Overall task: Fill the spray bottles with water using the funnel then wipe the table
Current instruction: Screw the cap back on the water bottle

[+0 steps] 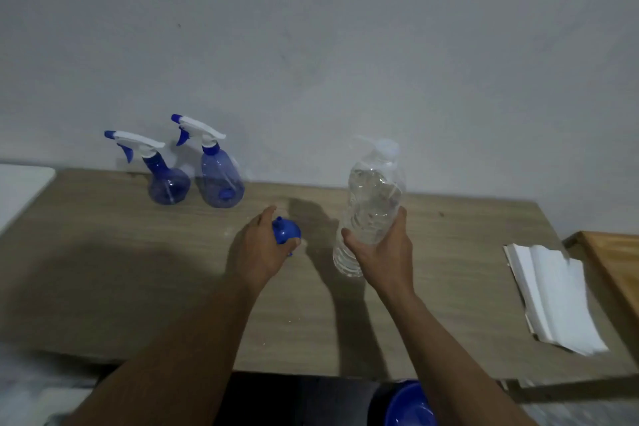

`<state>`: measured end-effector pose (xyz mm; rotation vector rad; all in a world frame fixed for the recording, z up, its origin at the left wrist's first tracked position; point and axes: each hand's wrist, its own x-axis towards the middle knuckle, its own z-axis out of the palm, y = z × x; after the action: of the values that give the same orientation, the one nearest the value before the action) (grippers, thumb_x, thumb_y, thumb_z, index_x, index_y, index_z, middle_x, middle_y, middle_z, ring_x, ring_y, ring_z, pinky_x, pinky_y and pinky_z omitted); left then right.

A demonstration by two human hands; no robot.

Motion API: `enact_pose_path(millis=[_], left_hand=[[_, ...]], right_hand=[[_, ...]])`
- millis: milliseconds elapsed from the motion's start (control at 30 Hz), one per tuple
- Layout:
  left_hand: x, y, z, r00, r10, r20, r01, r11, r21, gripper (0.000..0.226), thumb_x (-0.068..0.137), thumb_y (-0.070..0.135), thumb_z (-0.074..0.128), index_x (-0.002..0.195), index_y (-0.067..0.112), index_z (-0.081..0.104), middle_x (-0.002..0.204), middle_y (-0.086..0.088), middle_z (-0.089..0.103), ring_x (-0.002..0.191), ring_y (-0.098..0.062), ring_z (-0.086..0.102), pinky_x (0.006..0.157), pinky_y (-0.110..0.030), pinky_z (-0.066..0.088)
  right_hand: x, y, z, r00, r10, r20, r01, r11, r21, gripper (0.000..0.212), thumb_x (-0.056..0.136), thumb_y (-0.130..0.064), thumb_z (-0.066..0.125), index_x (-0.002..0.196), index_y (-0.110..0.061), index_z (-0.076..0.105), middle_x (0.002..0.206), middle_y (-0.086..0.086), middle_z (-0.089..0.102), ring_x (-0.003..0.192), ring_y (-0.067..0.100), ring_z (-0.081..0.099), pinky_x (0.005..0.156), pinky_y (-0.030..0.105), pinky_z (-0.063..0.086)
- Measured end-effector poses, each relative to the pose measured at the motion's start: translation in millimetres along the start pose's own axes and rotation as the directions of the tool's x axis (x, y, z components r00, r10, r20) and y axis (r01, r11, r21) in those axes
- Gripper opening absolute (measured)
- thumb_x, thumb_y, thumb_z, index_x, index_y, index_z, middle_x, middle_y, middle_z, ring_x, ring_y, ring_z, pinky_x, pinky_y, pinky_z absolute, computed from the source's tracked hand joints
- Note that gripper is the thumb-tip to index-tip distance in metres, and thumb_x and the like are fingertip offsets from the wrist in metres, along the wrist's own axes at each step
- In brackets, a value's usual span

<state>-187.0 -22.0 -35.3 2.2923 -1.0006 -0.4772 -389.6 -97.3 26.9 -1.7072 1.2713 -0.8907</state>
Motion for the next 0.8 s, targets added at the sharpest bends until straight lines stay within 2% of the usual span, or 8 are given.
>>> enact_pose_path(millis=[67, 133, 233, 367, 467, 633, 733, 800], left_hand=[[8.2, -0.2, 5.0, 0.999, 0.029, -0.024, -0.029, 0.999, 0.026, 0.062, 0.081, 0.041, 0.073, 0.135, 0.023, 0.051, 0.129, -0.004, 0.062, 0.114, -0.029, 0.06, 0.097, -0.04, 0.049], [15.4, 1.2, 8.2, 0.997, 0.062, -0.055, -0.059, 0.996, 0.063, 0.036, 0.089, 0.037, 0.065, 0.122, 0.023, 0.061, 0.117, -0.003, 0.067, 0.104, -0.027, 0.063, 0.09, -0.037, 0.05], [26.4, 5.6, 10.8, 0.995, 0.066, -0.076, -0.061, 0.996, 0.058, 0.02, 0.092, 0.03, 0.062, 0.11, 0.022, 0.065, 0.106, -0.002, 0.07, 0.096, -0.027, 0.064, 0.083, -0.034, 0.049], [50.5, 13.5, 5.2, 0.995, 0.057, -0.083, -0.056, 0.998, 0.024, 0.019, 0.092, 0.031, 0.062, 0.111, 0.027, 0.066, 0.103, 0.001, 0.07, 0.093, -0.025, 0.065, 0.082, -0.033, 0.049], [77.6, 11.1, -0.9, 0.994, 0.052, -0.092, -0.048, 0.998, 0.05, 0.02, 0.092, 0.041, 0.058, 0.11, 0.033, 0.06, 0.102, 0.004, 0.071, 0.09, -0.021, 0.066, 0.084, -0.038, 0.055], [109.9, 6.8, -9.0, 0.997, 0.044, -0.071, -0.044, 0.999, -0.008, 0.017, 0.096, 0.024, 0.06, 0.112, 0.019, 0.063, 0.1, -0.004, 0.068, 0.091, -0.022, 0.064, 0.086, -0.04, 0.055], [118.3, 0.9, -6.2, 0.997, 0.021, -0.069, -0.023, 0.999, -0.031, 0.018, 0.096, 0.026, 0.06, 0.112, 0.018, 0.061, 0.097, -0.004, 0.068, 0.086, -0.021, 0.064, 0.081, -0.04, 0.056], [120.9, -2.0, -3.7, 0.997, 0.016, -0.071, -0.018, 0.999, -0.038, 0.018, 0.095, 0.028, 0.061, 0.11, 0.018, 0.06, 0.093, -0.003, 0.067, 0.083, -0.019, 0.063, 0.079, -0.038, 0.056]], right_hand=[[7.7, -1.9, 3.2, 1.0, -0.008, 0.01, 0.008, 1.0, -0.002, 0.063, 0.072, -0.03, 0.087, 0.116, -0.028, 0.043, 0.102, -0.007, 0.063, 0.086, 0.011, 0.06, 0.064, 0.011, 0.041], [16.5, -4.4, 8.7, 1.0, -0.016, 0.023, 0.017, 1.0, -0.004, 0.063, 0.071, -0.03, 0.087, 0.116, -0.029, 0.043, 0.103, -0.008, 0.063, 0.086, 0.011, 0.062, 0.065, 0.011, 0.043], [31.3, -6.6, 21.2, 0.999, -0.026, 0.043, 0.027, 1.0, -0.005, 0.063, 0.071, -0.031, 0.087, 0.116, -0.031, 0.043, 0.102, -0.01, 0.064, 0.088, 0.01, 0.064, 0.068, 0.015, 0.047], [54.0, -12.1, 40.6, 0.997, -0.055, 0.06, 0.055, 0.998, -0.01, 0.065, 0.07, -0.031, 0.087, 0.12, -0.028, 0.044, 0.103, -0.01, 0.065, 0.091, 0.013, 0.066, 0.077, 0.03, 0.055], [71.8, -16.7, 55.5, 0.995, -0.076, 0.066, 0.078, 0.997, -0.016, 0.065, 0.071, -0.03, 0.086, 0.12, -0.028, 0.043, 0.105, -0.008, 0.065, 0.093, 0.017, 0.066, 0.077, 0.034, 0.054], [96.5, -21.1, 78.2, 0.993, -0.105, 0.06, 0.106, 0.994, -0.005, 0.068, 0.072, -0.028, 0.085, 0.125, -0.024, 0.044, 0.111, -0.005, 0.065, 0.095, 0.015, 0.063, 0.076, 0.028, 0.05], [107.1, -22.0, 88.5, 0.993, -0.112, 0.047, 0.113, 0.994, -0.004, 0.068, 0.072, -0.03, 0.086, 0.123, -0.026, 0.042, 0.111, -0.005, 0.064, 0.095, 0.016, 0.064, 0.076, 0.03, 0.053], [111.6, -22.3, 93.0, 0.993, -0.111, 0.041, 0.111, 0.994, 0.009, 0.068, 0.072, -0.031, 0.086, 0.122, -0.027, 0.041, 0.112, -0.005, 0.063, 0.096, 0.015, 0.063, 0.074, 0.025, 0.052]])
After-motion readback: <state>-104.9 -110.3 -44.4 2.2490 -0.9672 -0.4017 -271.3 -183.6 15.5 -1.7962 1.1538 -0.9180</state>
